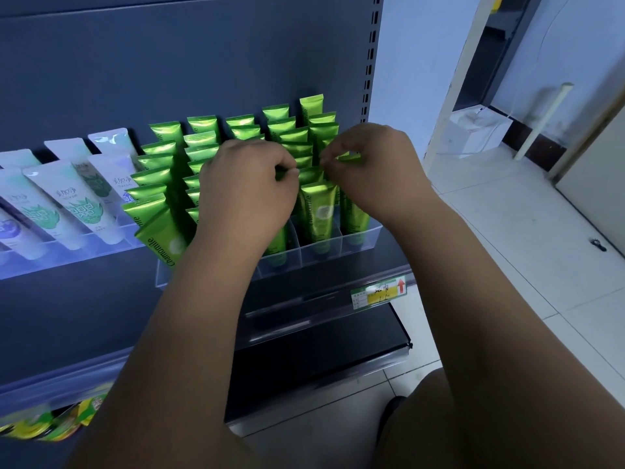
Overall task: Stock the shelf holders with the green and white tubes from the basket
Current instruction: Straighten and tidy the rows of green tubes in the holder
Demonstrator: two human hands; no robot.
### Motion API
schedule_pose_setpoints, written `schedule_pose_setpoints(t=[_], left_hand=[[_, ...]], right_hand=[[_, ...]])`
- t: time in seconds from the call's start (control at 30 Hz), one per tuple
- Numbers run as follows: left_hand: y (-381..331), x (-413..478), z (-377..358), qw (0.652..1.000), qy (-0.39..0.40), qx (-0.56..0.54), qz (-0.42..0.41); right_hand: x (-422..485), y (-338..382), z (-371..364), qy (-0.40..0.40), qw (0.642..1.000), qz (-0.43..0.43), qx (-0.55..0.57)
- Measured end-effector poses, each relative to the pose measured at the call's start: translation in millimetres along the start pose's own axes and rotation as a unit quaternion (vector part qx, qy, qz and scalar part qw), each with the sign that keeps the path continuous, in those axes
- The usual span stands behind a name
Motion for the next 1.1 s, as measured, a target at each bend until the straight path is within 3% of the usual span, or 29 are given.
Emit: schedule_pose_setpoints(t=[0.37,1.1], left_hand=[[-4.4,9.5,-1.5,0.998,0.035,0.003,0.043],[-3.4,11.8,-4.6,0.999,0.045,-0.006,0.025]], right_hand=[[18.6,6.1,-2.6,0.057,0.993,-0.047,-0.090],[9.6,13.7,7.4,0.058,0.997,-0.015,-0.058]])
Point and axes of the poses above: each hand's wrist, its own x-axis towards the middle knuckle, its own z-axis out of the back of the hand, y = z × x, the point moved 4 cm from there along x, towards the middle knuckle, and after that the axes turned 8 degrees about -z, right-handed, at the moved point
